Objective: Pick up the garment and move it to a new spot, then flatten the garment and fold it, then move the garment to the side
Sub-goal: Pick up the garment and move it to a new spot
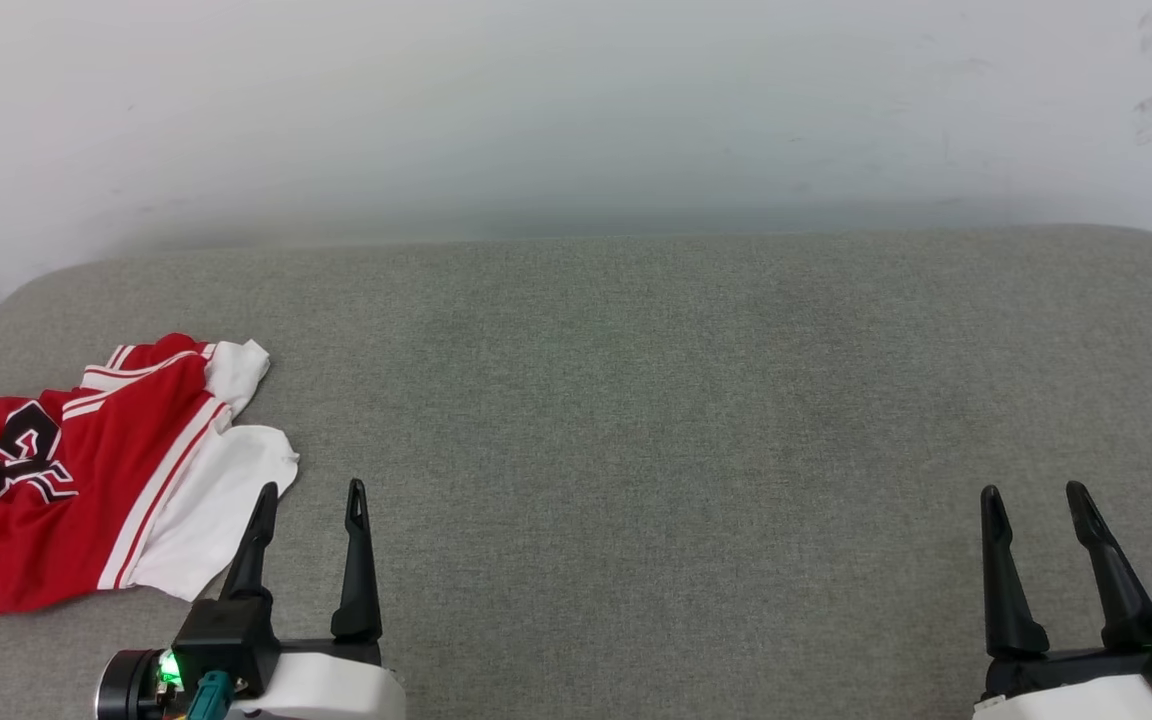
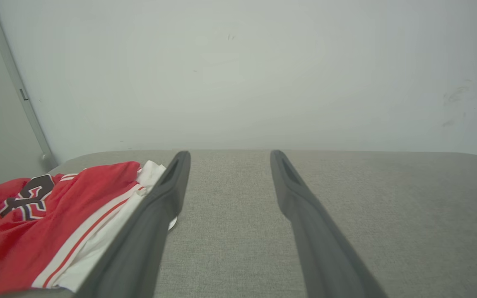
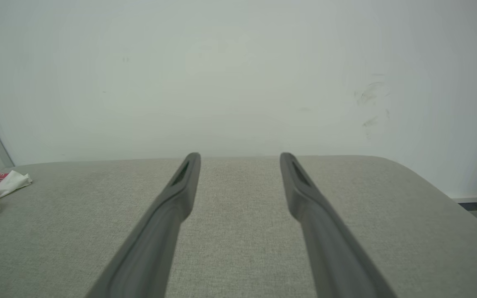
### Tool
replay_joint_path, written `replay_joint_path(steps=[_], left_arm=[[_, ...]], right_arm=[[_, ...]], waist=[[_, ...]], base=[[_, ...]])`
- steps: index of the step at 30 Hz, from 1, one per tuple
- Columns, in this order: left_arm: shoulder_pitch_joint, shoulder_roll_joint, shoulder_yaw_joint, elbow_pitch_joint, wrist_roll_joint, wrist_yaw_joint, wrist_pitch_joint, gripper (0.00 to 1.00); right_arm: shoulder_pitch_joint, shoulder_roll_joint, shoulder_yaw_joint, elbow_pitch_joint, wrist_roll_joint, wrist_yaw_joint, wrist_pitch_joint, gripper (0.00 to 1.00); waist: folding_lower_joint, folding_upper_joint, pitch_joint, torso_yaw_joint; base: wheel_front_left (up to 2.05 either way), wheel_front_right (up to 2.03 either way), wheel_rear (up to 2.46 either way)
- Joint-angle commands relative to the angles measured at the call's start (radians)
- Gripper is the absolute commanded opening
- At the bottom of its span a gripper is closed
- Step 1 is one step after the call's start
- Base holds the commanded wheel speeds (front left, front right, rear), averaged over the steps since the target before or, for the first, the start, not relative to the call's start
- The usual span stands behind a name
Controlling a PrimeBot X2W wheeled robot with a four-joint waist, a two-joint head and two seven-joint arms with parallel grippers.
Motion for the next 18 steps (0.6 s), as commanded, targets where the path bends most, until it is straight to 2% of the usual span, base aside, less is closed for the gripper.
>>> replay_joint_path(steps=[1,18], left_arm=[[0.008,-0.001,0.001,-0.002,0.016,-0.003,-0.006,1.0],[0.012,-0.002,0.008,0.03,-0.038,-0.019,-0.01,1.0]], right_arm=[[0.013,0.001,0.002,-0.009,-0.017,0.0,-0.006,1.0],[0.018,0.001,0.013,0.001,0.021,0.0,-0.01,1.0]], waist=[[0.0,0.0,0.0,0.001],[0.0,0.0,-0.002,0.003]], base=[[0.0,0.0,0.0],[0.0,0.0,0.0]])
